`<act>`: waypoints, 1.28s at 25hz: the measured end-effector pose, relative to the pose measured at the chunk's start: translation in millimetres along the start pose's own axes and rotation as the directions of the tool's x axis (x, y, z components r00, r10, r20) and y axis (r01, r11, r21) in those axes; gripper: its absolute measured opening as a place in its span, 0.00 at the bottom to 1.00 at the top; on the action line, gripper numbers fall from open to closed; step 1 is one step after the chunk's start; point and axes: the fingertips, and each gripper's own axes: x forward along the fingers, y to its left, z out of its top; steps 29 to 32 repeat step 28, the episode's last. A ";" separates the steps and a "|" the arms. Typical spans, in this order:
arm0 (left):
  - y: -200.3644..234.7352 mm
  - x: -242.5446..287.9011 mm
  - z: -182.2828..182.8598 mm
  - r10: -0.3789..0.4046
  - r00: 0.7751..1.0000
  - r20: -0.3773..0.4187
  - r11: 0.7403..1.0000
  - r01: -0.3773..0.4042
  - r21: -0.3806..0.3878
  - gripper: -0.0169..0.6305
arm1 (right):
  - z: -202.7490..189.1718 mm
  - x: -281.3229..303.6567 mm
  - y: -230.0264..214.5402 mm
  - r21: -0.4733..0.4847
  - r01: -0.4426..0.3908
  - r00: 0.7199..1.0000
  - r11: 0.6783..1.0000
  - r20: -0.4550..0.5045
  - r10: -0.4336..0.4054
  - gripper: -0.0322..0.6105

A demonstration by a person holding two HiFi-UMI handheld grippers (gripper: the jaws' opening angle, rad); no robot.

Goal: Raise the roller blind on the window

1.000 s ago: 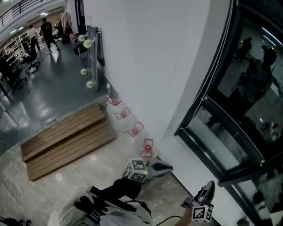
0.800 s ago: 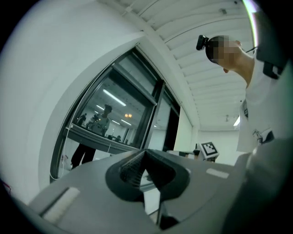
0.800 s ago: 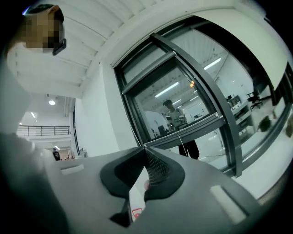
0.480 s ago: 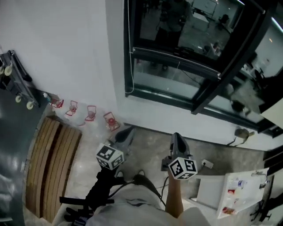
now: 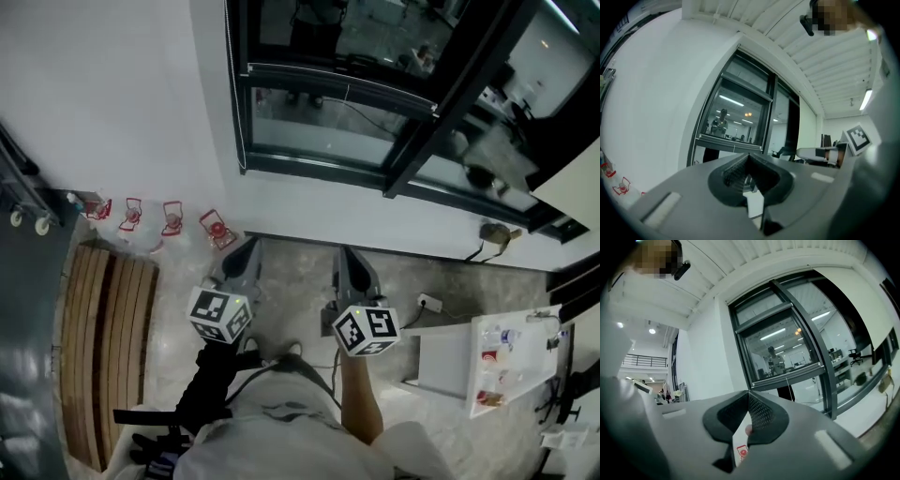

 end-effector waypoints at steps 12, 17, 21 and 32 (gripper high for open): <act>-17.0 16.4 12.9 -0.013 1.000 0.023 0.999 0.012 0.031 0.02 | 21.7 0.4 -3.9 -0.040 -0.030 0.999 0.999 0.028 0.031 0.05; -12.0 20.1 17.0 -0.002 1.000 0.029 0.999 0.001 0.038 0.02 | 24.4 8.5 0.9 -0.050 -0.050 0.998 0.998 0.035 0.052 0.05; -8.6 24.7 19.5 0.006 1.000 0.029 0.999 -0.007 0.044 0.02 | 26.8 14.0 0.6 -0.051 -0.058 0.997 0.997 0.038 0.060 0.05; -6.1 33.0 21.3 0.009 0.999 0.031 0.999 -0.011 0.054 0.02 | 30.5 22.1 -6.6 -0.052 -0.061 0.997 0.997 0.045 0.063 0.05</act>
